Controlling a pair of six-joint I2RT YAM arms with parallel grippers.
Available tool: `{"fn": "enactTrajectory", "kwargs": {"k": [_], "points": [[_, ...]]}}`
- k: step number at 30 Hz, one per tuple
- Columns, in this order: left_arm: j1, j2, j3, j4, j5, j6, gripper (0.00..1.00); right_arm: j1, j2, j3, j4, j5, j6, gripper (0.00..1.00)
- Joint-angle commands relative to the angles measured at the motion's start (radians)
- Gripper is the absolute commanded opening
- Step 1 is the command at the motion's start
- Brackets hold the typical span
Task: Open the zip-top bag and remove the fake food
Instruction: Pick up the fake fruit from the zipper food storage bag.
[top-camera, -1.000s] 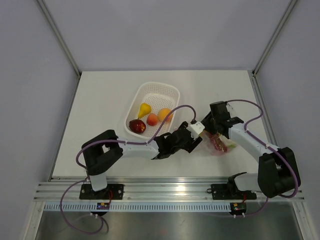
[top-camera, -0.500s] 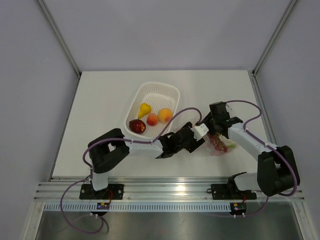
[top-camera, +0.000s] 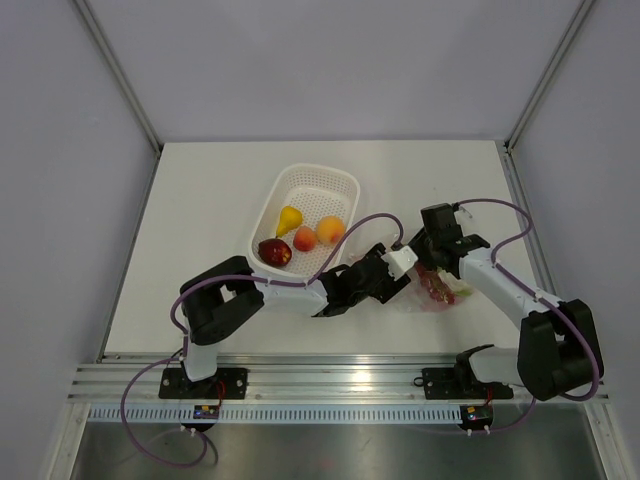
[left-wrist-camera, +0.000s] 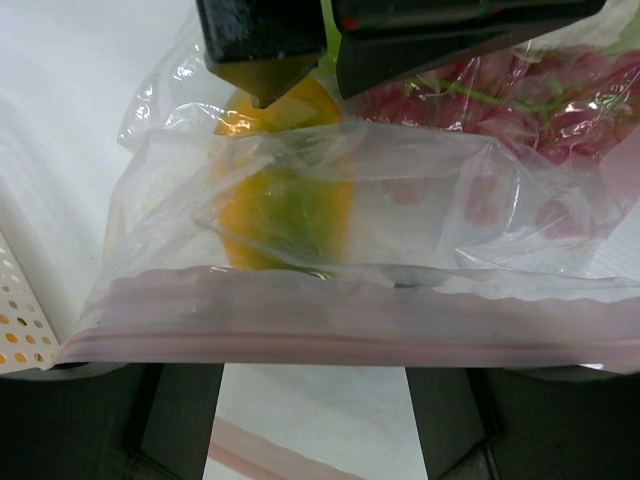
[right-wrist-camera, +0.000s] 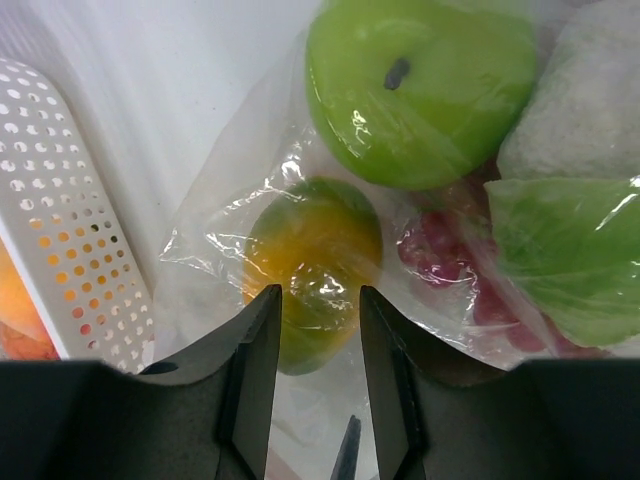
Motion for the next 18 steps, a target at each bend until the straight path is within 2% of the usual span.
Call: {"fn": "enactTrajectory", "kwargs": {"k": [1,12,18], "points": [[0.005,-0.005,-0.009,0.103,-0.005,-0.012,0.67,0.007,0.027,0.049,-0.01,0.066,-0.033,0.44],[0.005,-0.001,0.003,0.071,-0.006,-0.021,0.66,0.007,0.059,0.07,-0.001,0.172,-0.039,0.44],[0.003,-0.001,-0.009,0.097,-0.014,0.002,0.66,0.007,0.11,0.07,0.024,0.146,-0.025,0.45]]}}
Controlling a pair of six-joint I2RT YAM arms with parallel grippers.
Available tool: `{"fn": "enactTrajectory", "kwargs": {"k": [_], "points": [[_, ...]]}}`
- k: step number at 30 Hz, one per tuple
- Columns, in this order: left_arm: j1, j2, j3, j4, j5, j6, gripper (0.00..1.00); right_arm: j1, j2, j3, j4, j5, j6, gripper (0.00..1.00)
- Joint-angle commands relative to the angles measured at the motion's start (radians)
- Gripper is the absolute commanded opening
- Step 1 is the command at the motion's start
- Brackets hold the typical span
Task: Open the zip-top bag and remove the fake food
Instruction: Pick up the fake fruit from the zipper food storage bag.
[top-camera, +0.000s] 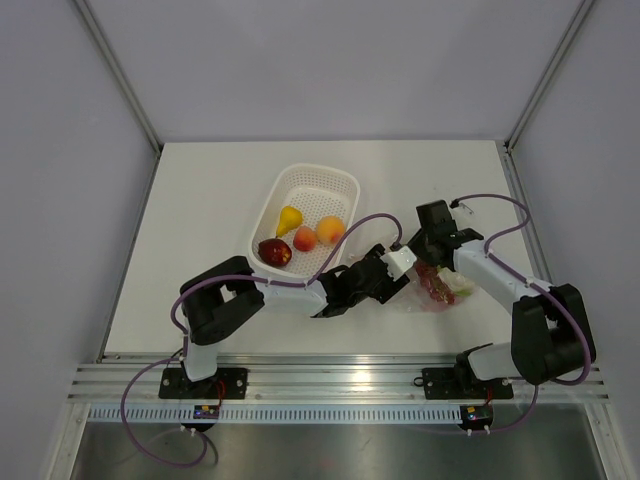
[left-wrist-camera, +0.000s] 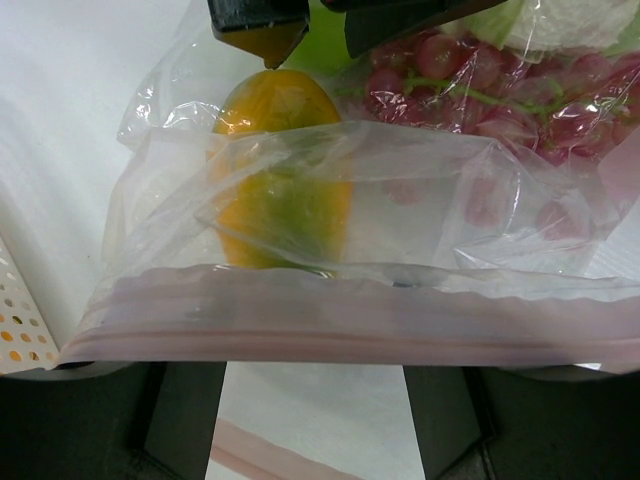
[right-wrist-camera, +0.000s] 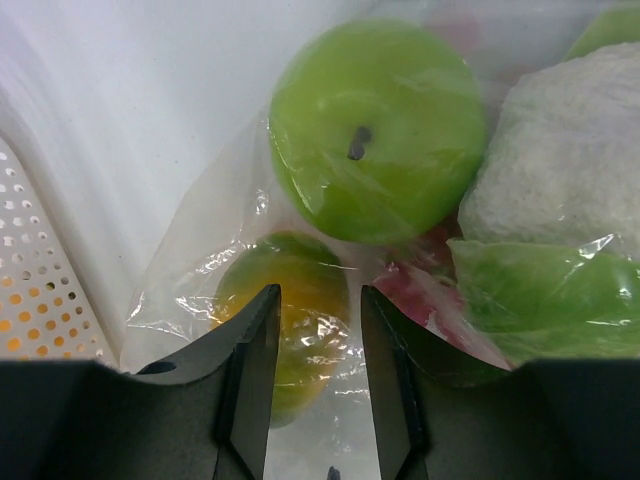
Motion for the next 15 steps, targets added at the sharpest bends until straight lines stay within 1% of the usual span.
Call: {"fn": "enactTrajectory", "kwargs": {"k": [1,5,10,12,15], "points": [[0.003,0.001,0.0,0.078,-0.015,0.008,0.66,0.007,0.041,0.032,0.036,0.015,0.005,0.45],[0.005,0.01,0.0,0.085,-0.009,0.005,0.66,0.007,0.085,0.029,0.074,-0.005,-0.005,0.44],[0.009,0.021,-0.012,0.111,-0.008,0.006,0.66,0.007,0.13,0.047,0.1,-0.04,-0.068,0.42],[0.019,0.021,-0.024,0.129,-0.006,0.002,0.66,0.007,0.139,0.055,0.084,-0.035,-0.068,0.42],[0.052,0.019,-0.035,0.141,0.026,-0.02,0.66,0.007,0.128,0.046,0.102,-0.045,-0.07,0.43]]}}
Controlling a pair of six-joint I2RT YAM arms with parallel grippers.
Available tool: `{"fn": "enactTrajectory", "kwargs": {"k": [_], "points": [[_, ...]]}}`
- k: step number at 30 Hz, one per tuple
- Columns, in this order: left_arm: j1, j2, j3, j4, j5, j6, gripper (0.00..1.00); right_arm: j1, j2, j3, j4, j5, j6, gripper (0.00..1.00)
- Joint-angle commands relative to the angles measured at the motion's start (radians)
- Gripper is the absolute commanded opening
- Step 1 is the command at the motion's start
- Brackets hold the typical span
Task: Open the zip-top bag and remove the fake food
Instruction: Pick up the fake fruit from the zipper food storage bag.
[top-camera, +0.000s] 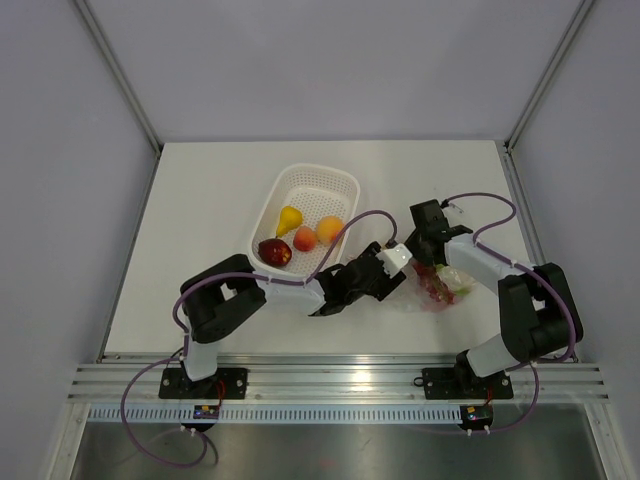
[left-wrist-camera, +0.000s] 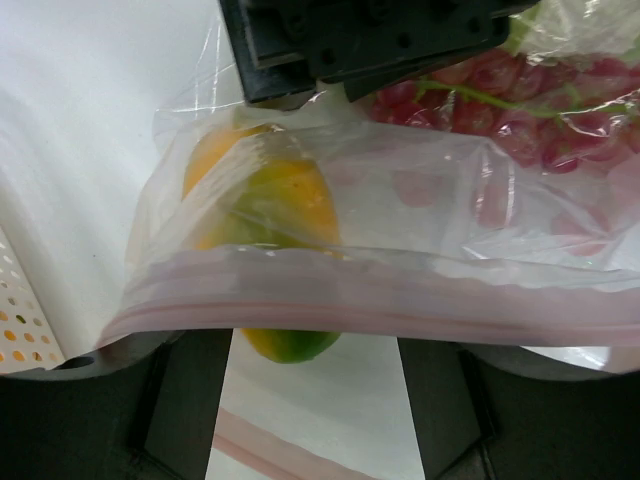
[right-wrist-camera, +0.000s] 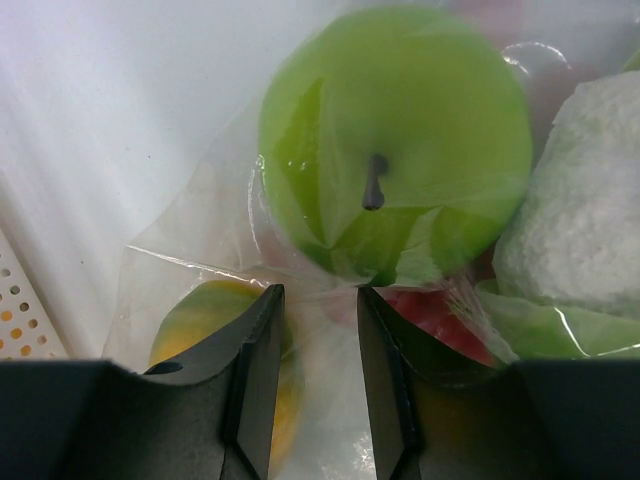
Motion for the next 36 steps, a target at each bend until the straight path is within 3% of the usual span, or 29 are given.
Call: {"fn": "enactTrajectory", "kwargs": {"k": [1,15,26,36], "points": [[0.041,0.016,-0.013,0.094,0.044,-0.025,0.66,0.007,-0.005,0.023,0.049,-0.014,-0.024,0.43],[0.069,0.077,0.043,0.056,0.074,-0.039,0.66,0.007,-0.004,0.006,0.111,-0.112,-0.075,0.43],[0.072,0.074,0.049,0.045,0.037,-0.066,0.66,0.007,0.027,0.01,0.126,-0.186,-0.106,0.36],[0.076,0.061,0.042,0.033,0.014,-0.102,0.65,0.007,-0.053,0.018,0.039,-0.007,-0.08,0.41]]}}
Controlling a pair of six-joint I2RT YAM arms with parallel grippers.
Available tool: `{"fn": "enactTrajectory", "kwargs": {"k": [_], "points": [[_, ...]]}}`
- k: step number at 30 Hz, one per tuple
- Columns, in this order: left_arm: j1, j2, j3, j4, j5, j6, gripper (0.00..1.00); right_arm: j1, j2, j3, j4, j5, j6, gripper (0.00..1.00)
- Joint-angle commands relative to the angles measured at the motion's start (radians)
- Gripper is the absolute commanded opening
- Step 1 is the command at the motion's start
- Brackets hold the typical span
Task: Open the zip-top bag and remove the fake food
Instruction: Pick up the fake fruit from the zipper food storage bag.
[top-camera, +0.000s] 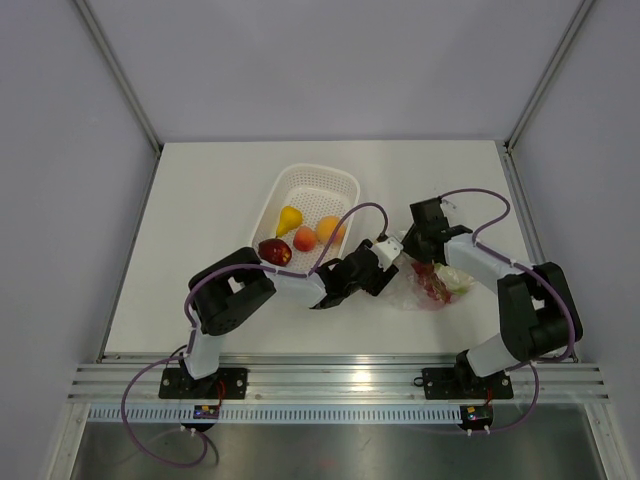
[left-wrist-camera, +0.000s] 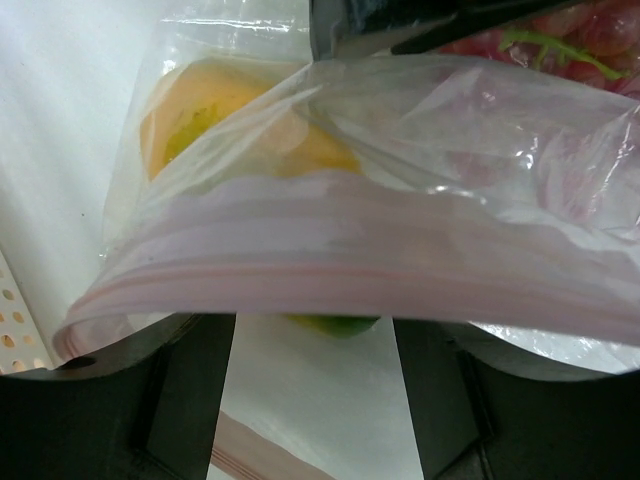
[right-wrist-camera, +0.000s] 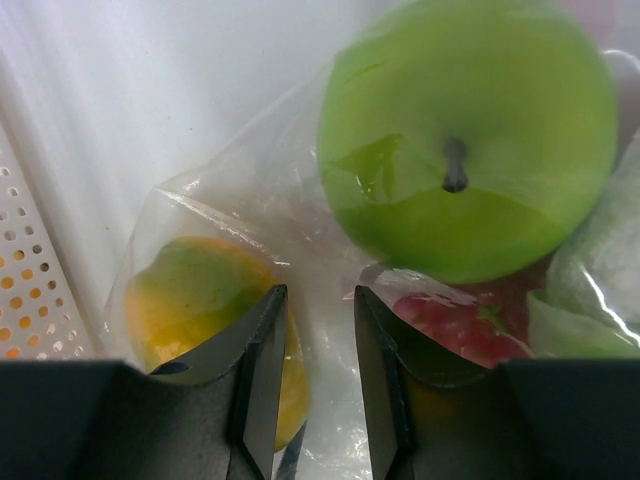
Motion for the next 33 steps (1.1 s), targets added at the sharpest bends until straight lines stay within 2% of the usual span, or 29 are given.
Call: {"fn": "enactTrajectory", "kwargs": {"k": [1,5,9,15,24,29,33], "points": [[0.005,-0.01,0.029,0.049,-0.026,-0.026,0.66,0.007,-0.079,0.015,-0.025,0.09,0.007,0.42],[0.005,-0.03,0.015,0.049,-0.024,-0.051,0.65,0.007,-0.155,0.006,-0.028,0.132,0.004,0.45],[0.005,-0.053,-0.002,0.055,-0.038,-0.08,0.65,0.007,-0.176,0.039,-0.011,0.094,-0.047,0.46],[0.005,-0.076,-0.014,0.058,-0.034,-0.127,0.66,0.007,-0.092,0.122,-0.019,0.035,-0.108,0.48],[0.005,-0.108,-0.049,0.089,-0.032,-0.167,0.66,0.005,0.061,0.21,0.076,-0.133,-0.124,0.5],[0.003,-0.099,-0.037,0.08,-0.026,-0.201,0.67,0.007,0.1,0.185,0.15,-0.235,-0.112,0.5],[0.005,-0.094,-0.034,0.075,-0.053,-0.219,0.68,0.005,0.112,0.185,0.168,-0.256,-0.122,0.5]]}}
